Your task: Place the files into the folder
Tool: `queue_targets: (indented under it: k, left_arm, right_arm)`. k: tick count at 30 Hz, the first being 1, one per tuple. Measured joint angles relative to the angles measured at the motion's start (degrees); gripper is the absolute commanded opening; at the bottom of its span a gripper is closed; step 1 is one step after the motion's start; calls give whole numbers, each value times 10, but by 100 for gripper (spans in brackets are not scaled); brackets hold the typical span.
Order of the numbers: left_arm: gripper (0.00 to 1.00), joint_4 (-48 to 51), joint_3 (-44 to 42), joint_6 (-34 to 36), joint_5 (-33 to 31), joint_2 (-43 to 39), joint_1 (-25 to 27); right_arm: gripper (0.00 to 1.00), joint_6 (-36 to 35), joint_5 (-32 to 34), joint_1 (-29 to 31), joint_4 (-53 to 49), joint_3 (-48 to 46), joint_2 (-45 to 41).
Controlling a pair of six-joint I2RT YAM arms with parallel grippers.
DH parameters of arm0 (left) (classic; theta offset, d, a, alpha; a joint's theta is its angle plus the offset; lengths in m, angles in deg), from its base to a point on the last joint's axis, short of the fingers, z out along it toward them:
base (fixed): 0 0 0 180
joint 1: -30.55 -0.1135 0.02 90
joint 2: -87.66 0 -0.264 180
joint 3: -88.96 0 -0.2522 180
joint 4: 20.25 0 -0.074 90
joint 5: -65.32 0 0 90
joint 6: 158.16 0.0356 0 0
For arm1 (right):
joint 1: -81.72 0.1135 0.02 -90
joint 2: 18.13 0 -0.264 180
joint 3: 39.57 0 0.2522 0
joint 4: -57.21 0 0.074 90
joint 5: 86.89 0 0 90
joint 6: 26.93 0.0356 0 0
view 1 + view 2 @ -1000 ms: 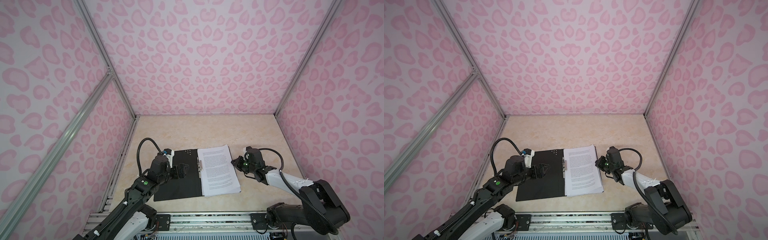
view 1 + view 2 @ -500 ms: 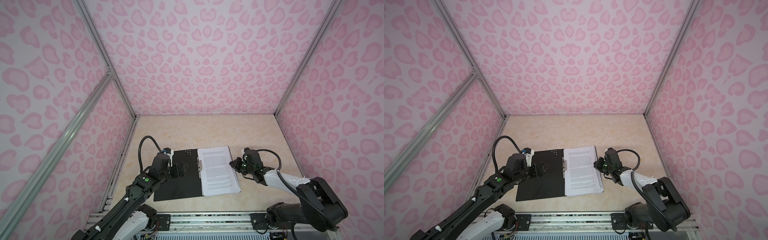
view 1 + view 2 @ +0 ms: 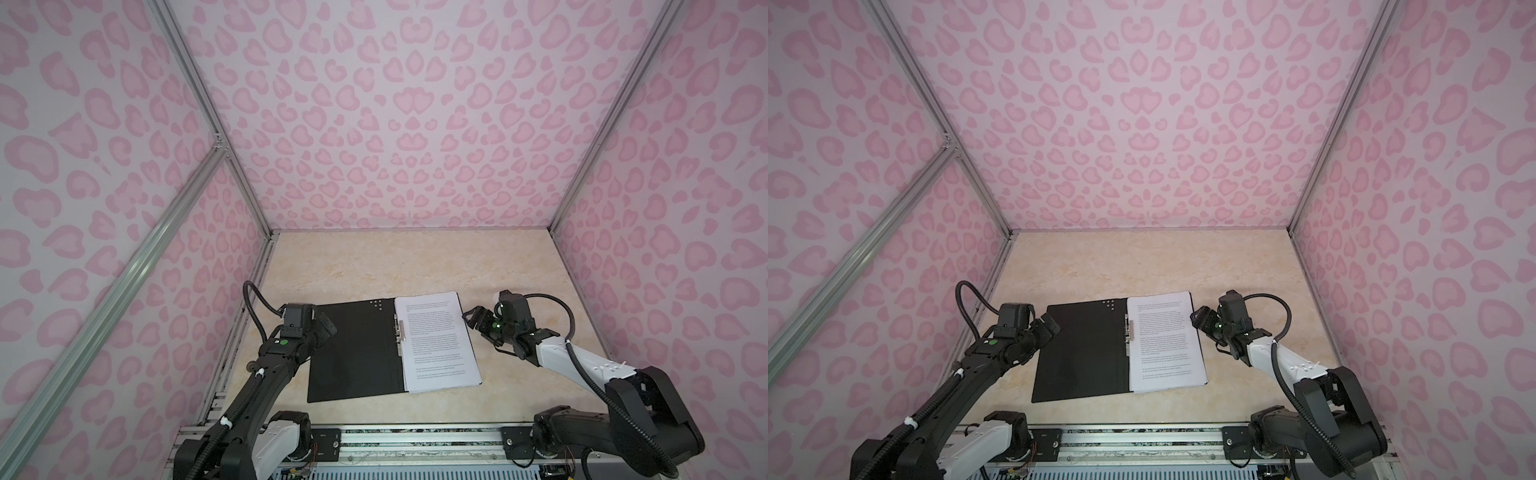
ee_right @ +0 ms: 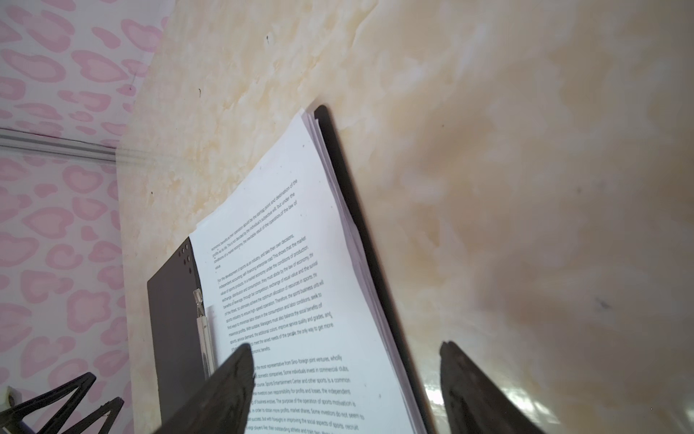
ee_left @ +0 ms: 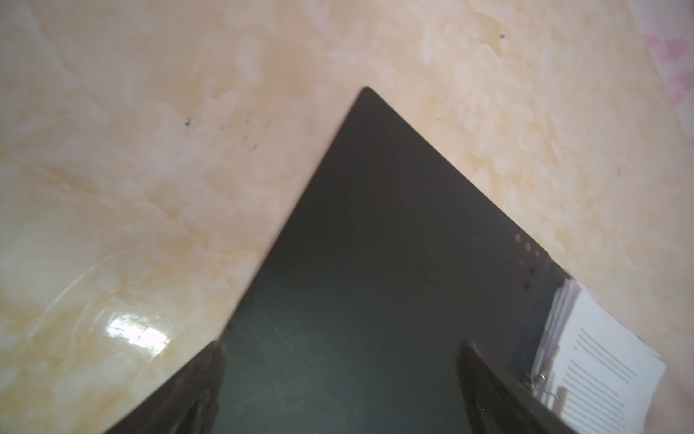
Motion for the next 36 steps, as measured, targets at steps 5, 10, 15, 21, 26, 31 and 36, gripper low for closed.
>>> queue_targets:
  k: [5,10,15,21,26,31,36]
  left_arm:
    - [98,-30,-23,-17,-10,35,-36]
    - [98,-58,-39,-16,2,57,-41]
    - [98,-87,-54,-6,15,59,-41]
    - [98,-130,-70,2,29,62,-40]
    - [98,-172,-79,1,45,69,-15]
    - [98,-189,-80,-22,39,75,51]
    - [98,-220,-75,-50,-2,102,122]
  right_arm:
    - [89,-28,-27,-6,-7,4,26]
    - [90,-40,-54,-10,4,3,57]
    - [89,-43,-89,-13,76,-1,93]
    - [89,-23,-130,-26,153,-11,123]
    - [88,-18,-145,-48,147,3,135]
    - [88,-24,-151,-77,151,25,160]
    - [87,-31,-152,-104,170,57,199]
